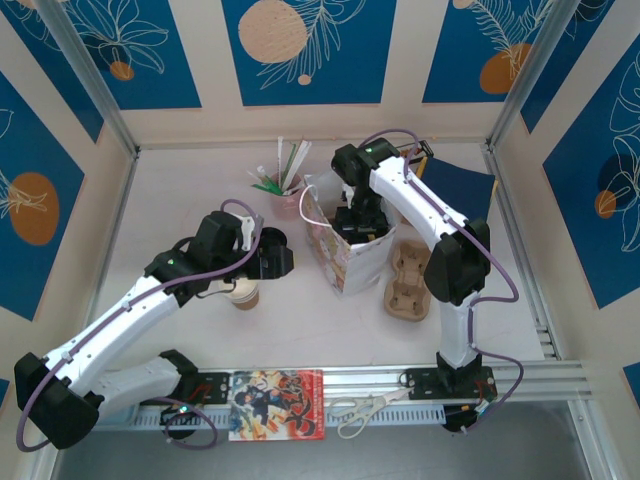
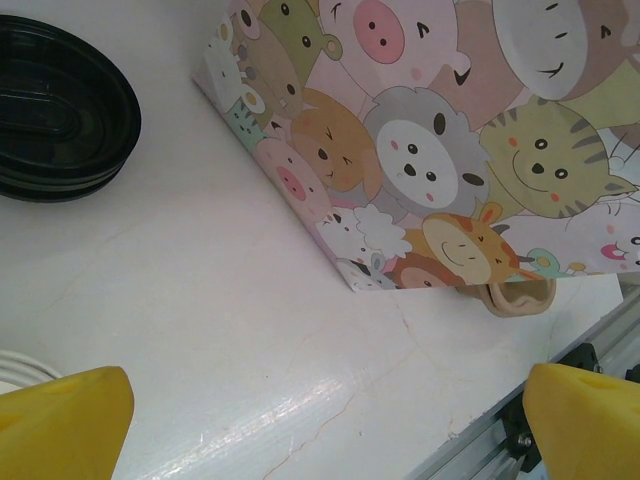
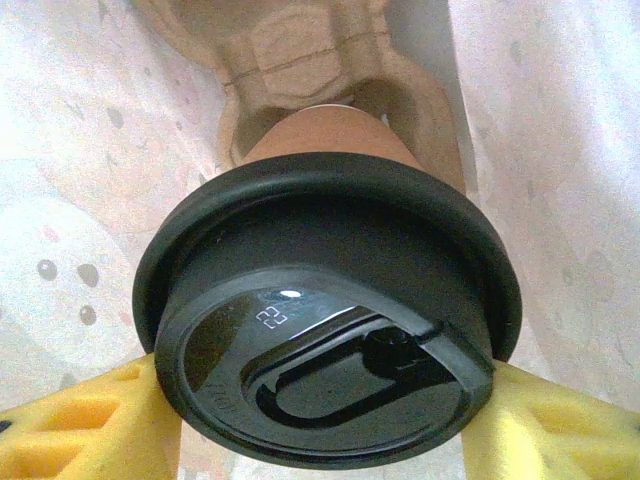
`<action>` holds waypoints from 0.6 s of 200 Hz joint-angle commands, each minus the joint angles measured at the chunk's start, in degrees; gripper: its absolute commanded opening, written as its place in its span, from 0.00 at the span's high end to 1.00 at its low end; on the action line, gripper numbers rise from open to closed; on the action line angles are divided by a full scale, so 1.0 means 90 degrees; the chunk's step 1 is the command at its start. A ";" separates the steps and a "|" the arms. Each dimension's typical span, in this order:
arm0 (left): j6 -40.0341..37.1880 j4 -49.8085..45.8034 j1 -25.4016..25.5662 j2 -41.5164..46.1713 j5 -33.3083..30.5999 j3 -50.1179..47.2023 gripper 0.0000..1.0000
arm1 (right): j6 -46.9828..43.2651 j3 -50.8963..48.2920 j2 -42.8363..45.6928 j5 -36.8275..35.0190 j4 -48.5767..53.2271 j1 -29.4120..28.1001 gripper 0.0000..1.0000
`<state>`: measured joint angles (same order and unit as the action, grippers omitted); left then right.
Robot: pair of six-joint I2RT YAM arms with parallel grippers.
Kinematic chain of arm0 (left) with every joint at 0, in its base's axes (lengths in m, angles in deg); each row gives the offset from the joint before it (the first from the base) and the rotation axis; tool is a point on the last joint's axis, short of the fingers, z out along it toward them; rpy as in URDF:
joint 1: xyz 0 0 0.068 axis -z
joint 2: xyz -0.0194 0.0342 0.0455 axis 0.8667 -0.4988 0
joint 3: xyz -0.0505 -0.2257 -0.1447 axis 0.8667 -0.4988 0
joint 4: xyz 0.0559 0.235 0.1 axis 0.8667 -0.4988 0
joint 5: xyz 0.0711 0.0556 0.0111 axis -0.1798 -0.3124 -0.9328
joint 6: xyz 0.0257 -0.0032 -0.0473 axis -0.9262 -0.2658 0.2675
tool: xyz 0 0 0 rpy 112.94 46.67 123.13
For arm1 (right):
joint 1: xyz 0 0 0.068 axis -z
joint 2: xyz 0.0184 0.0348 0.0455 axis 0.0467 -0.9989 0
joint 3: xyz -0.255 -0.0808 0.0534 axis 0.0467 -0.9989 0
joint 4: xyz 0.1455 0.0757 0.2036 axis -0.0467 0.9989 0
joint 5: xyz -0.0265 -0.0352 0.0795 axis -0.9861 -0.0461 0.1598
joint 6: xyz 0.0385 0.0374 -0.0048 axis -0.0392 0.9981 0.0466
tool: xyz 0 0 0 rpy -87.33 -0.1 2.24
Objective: Pack the takeout coffee
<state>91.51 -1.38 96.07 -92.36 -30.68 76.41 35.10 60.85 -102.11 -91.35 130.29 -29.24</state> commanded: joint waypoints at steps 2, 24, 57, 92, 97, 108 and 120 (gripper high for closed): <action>0.0042 0.0148 -0.0065 -0.0025 0.0130 -0.0023 0.00 | 0.0087 0.0255 0.0246 0.0109 0.0241 -0.0057 0.36; 0.0038 0.0146 -0.0063 -0.0052 0.0130 -0.0007 0.00 | 0.0092 0.0266 0.0249 0.0109 0.0262 -0.0068 0.36; 0.0032 0.0152 -0.0068 -0.0067 0.0130 -0.0002 0.00 | 0.0110 0.0294 0.0279 0.0098 0.0286 -0.0066 0.36; 0.0032 0.0169 -0.0065 -0.0091 0.0142 -0.0013 0.00 | 0.0122 0.0343 0.0288 0.0099 0.0322 -0.0077 0.36; 0.0047 0.0177 -0.0063 -0.0085 0.0140 -0.0012 0.00 | 0.0129 0.0348 0.0297 0.0096 0.0321 -0.0076 0.36; 0.0042 0.0180 -0.0063 -0.0091 0.0147 -0.0012 0.00 | 0.0131 0.0363 0.0299 0.0092 0.0326 -0.0085 0.36; 0.0042 0.0186 -0.0063 -0.0082 0.0143 -0.0029 0.00 | 0.0131 0.0372 0.0298 0.0096 0.0327 -0.0076 0.36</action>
<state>91.64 -1.34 96.07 -93.03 -30.46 76.41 35.52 62.60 -101.85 -91.35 131.42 -29.59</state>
